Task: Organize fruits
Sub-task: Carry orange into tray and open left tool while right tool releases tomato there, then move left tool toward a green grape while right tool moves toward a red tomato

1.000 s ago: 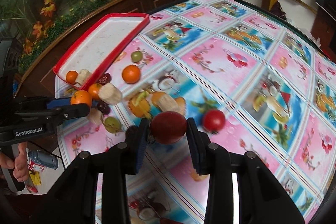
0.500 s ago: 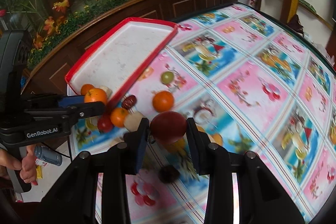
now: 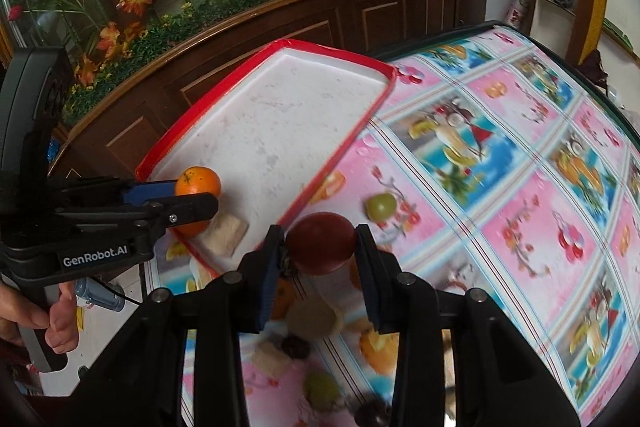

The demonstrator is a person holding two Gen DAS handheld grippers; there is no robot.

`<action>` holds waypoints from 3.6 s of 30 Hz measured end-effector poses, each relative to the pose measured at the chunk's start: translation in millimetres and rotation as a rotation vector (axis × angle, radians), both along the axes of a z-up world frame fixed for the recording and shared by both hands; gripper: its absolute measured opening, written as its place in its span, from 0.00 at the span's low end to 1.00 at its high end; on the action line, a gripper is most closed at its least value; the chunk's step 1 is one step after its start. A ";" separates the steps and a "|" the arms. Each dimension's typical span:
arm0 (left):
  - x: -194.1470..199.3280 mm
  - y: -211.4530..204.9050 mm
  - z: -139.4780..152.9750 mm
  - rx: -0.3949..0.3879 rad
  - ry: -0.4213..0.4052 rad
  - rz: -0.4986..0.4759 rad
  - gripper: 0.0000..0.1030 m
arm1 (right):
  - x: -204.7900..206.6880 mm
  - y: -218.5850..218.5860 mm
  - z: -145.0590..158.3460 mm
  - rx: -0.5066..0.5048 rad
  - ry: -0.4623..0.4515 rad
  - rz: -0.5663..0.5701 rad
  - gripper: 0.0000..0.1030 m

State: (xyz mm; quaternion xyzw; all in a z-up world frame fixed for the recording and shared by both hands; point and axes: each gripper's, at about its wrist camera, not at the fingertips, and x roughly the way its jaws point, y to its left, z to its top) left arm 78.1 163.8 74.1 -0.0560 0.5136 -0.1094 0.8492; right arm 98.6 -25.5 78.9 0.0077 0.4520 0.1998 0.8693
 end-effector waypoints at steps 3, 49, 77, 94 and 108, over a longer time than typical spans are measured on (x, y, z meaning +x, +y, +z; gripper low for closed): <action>11.7 6.6 -3.0 0.001 0.000 0.013 0.32 | 12.5 8.2 -1.5 -0.003 0.003 0.006 0.37; 42.3 46.5 -38.9 -0.005 0.043 0.118 0.66 | 94.2 81.6 -45.2 -0.092 0.071 0.057 0.50; -27.4 -29.2 2.0 0.134 -0.093 -0.017 0.77 | -4.5 -21.7 -9.4 -0.026 -0.007 -0.138 0.85; -87.0 -83.5 -0.3 0.119 -0.080 -0.109 0.77 | -87.3 -108.7 -9.5 -0.078 -0.027 -0.228 0.85; -118.6 -129.7 -25.9 0.094 0.005 -0.215 0.77 | -132.0 -159.4 -32.0 -0.080 0.024 -0.303 0.85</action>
